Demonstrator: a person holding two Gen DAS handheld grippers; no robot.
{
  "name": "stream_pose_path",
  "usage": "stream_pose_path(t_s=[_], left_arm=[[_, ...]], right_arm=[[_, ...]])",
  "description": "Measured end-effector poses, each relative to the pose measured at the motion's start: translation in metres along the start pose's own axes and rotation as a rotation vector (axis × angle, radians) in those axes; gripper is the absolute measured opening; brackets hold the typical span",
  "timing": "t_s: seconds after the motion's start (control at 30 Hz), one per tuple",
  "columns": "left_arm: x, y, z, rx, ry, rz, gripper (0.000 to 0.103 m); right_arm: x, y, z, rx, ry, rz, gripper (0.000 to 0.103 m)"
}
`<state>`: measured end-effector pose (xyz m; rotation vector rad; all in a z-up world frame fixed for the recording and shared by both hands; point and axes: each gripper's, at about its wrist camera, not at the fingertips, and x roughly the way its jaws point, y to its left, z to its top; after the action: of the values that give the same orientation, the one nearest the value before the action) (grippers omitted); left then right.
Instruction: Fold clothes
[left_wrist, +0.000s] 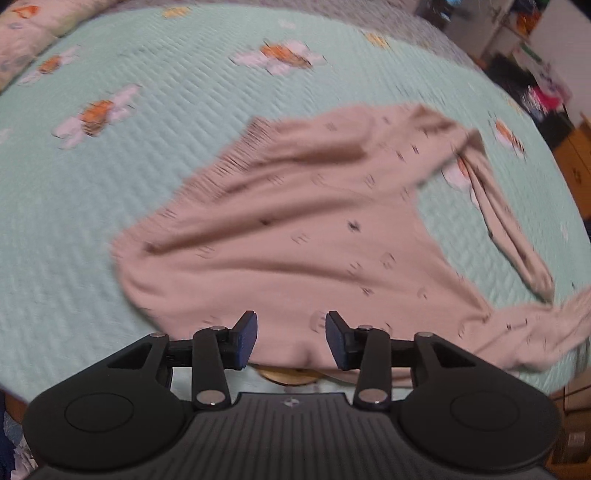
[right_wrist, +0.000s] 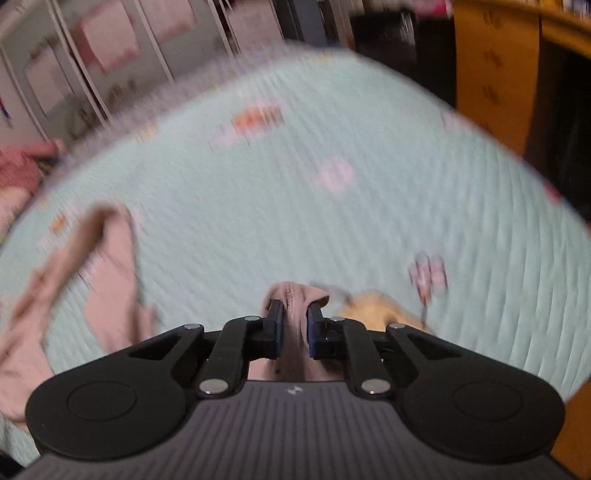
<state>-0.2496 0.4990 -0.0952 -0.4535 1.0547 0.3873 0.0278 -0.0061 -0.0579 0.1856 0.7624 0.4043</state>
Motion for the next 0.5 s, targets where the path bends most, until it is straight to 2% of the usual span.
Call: stream_pose_path(t_s=[0.13,0.17,0.23,0.3,0.37,0.5], left_arm=[[0.013,-0.003,-0.004,-0.007,0.033,0.005,0.043],[0.015,-0.002,-0.006,-0.011,0.039,0.006,0.043],[0.019,0.002,-0.01,-0.02,0.056,0.013,0.043],[0.024,0.005,-0.012,-0.034,0.074,0.021,0.043],[0.027,0.007,-0.013,-0.041,0.084,0.018,0.043],[0.027,0.006,-0.011,-0.025,0.087,0.022,0.044]], right_arm=[[-0.074,0.017,0.033,-0.044,-0.256,0.186,0.014],[-0.089,0.016,0.035,-0.055,-0.289,0.219,0.015],[-0.108,0.008,0.027,-0.087,-0.31,0.232,0.015],[-0.108,-0.01,0.008,-0.088,-0.233,0.215,0.017],[-0.097,-0.036,-0.02,-0.041,-0.114,0.155,0.026],[-0.075,-0.086,-0.074,0.14,0.04,-0.079,0.029]])
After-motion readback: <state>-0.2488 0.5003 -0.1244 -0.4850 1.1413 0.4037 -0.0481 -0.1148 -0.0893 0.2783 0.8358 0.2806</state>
